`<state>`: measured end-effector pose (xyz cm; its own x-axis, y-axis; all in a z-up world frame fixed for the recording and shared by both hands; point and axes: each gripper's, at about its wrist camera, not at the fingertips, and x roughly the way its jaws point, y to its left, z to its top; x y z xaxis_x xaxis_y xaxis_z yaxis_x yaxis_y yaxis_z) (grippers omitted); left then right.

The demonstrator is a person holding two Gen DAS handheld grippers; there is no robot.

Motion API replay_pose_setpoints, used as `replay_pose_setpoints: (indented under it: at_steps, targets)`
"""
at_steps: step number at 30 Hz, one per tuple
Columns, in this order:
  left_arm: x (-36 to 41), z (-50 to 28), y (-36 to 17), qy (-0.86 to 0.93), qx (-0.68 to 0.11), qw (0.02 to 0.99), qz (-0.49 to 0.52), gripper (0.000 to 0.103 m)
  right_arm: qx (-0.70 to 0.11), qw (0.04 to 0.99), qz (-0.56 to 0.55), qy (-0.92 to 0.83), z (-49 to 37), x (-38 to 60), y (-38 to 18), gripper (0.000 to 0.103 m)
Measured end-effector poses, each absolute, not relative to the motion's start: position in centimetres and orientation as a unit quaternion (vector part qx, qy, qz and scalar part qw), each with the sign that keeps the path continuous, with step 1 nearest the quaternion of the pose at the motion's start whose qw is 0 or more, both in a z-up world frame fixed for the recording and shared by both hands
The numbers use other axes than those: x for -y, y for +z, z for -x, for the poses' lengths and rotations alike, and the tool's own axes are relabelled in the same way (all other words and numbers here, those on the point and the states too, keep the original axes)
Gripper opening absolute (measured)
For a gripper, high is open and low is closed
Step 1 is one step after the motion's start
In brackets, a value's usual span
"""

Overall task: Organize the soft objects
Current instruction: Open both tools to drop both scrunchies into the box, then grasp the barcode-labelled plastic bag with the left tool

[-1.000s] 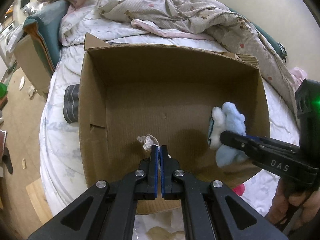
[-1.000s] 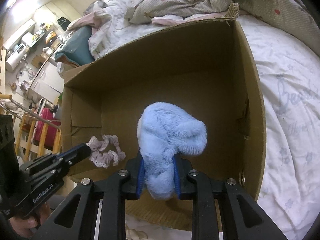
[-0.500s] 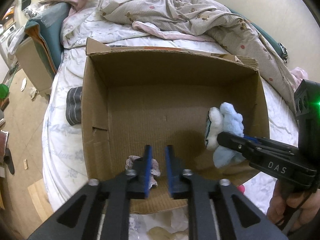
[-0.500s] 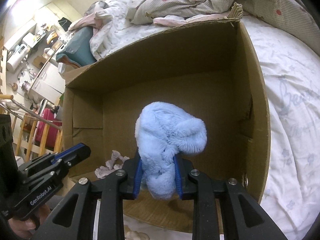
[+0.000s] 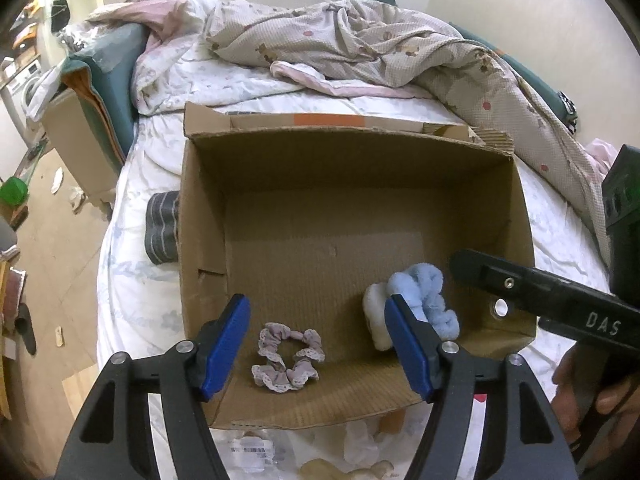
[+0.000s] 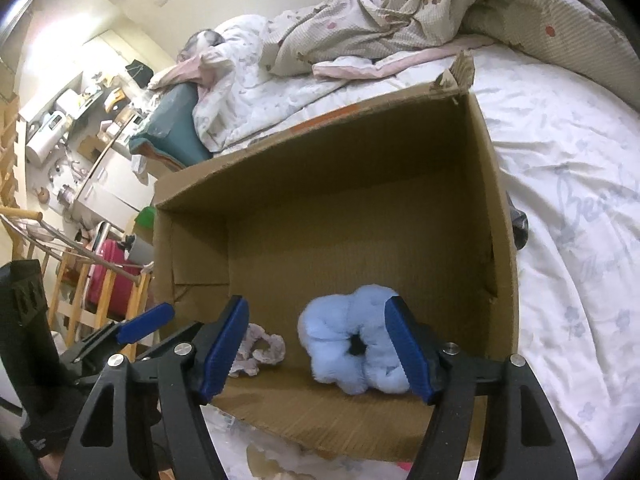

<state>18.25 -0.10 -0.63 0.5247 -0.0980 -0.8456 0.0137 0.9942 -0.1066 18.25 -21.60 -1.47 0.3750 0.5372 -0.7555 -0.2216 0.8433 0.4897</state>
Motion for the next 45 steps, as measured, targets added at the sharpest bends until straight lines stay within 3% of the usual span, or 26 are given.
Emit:
replay_pose_setpoints:
  at_steps: [24, 36, 45]
  targets:
    - [-2.1, -9.3, 1.2, 0.004, -0.487, 0.872, 0.053, 0.068, -0.526, 0.815, -0.137, 0.202, -8.2, 24.3, -0.1, 0.075]
    - [-3.6, -6.0, -0.9, 0.030, -0.517, 0.852, 0.076, 0.069, -0.550, 0.801, -0.139, 0.190, -4.6, 24.8, -1.5, 0.075]
    - [-8.0, -6.9, -5.1, 0.067, -0.581, 0.801, 0.128, 0.068, -0.577, 0.784, -0.140, 0.183, -4.3, 25.2, -3.1, 0.075]
